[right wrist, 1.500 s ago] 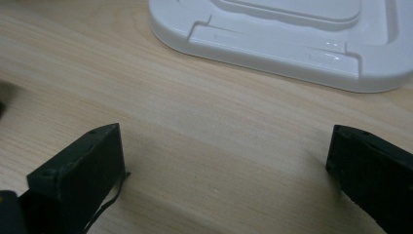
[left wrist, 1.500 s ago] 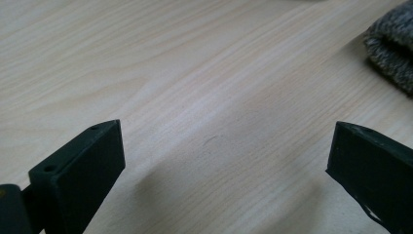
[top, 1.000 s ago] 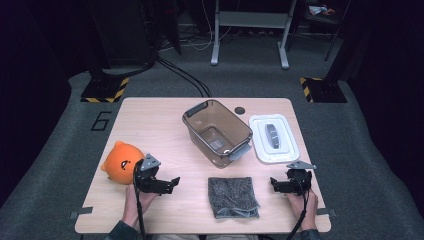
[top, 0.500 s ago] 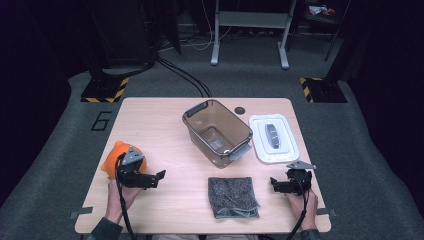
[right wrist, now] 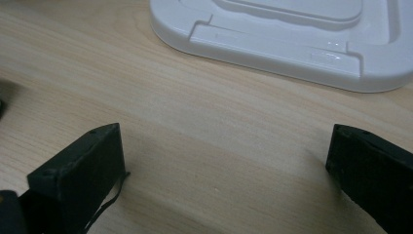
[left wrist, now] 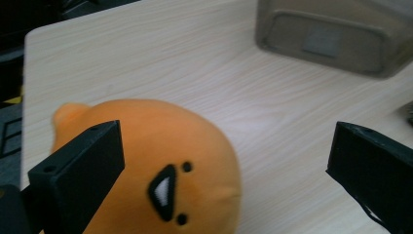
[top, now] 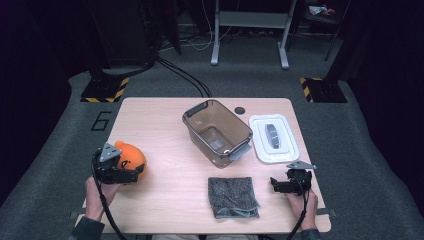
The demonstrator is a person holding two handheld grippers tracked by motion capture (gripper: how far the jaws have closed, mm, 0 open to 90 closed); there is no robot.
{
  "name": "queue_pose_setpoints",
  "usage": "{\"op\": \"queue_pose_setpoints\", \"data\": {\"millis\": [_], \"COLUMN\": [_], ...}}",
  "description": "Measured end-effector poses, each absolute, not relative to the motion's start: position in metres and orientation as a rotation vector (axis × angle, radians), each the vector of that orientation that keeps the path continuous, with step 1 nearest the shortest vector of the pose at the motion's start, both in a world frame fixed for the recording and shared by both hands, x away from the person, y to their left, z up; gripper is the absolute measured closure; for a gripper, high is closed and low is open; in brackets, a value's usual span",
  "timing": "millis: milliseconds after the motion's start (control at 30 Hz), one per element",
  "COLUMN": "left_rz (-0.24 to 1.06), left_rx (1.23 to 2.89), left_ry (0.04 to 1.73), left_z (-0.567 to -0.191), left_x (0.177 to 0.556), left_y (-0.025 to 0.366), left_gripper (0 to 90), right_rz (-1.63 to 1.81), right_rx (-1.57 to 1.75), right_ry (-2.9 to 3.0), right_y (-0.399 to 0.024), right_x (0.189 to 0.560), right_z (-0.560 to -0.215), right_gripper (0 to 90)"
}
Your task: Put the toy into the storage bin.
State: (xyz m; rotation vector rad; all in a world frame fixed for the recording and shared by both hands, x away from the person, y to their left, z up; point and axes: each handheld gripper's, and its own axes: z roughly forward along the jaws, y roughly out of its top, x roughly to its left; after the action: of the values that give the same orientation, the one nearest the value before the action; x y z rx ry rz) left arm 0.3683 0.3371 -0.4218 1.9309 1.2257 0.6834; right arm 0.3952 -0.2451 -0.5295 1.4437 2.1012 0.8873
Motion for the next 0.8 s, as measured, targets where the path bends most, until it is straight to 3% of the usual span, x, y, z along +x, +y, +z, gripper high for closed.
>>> {"op": "queue_pose_setpoints", "data": {"millis": [267, 567, 800], "left_rz": [0.643, 0.599, 0.622], "left_rx": [1.905, 1.908, 1.943], "left_ry": [1.307, 1.348, 1.374], "left_z": [-0.435, -0.454, -0.466], "left_x": [0.380, 0.388, 0.391], "left_y": [0.366, 0.370, 0.356], "left_gripper": [0.0, 2.5, 23.4], "right_rz": [0.889, 0.889, 0.888], "right_rx": [1.437, 1.437, 1.435], "right_ry": [2.104, 2.104, 2.104], "right_y": [-0.245, -0.245, -0.245], "right_x": [0.396, 0.396, 0.396], "right_z": [-0.530, -0.530, -0.530], "right_gripper": [0.0, 0.0, 0.0]}}
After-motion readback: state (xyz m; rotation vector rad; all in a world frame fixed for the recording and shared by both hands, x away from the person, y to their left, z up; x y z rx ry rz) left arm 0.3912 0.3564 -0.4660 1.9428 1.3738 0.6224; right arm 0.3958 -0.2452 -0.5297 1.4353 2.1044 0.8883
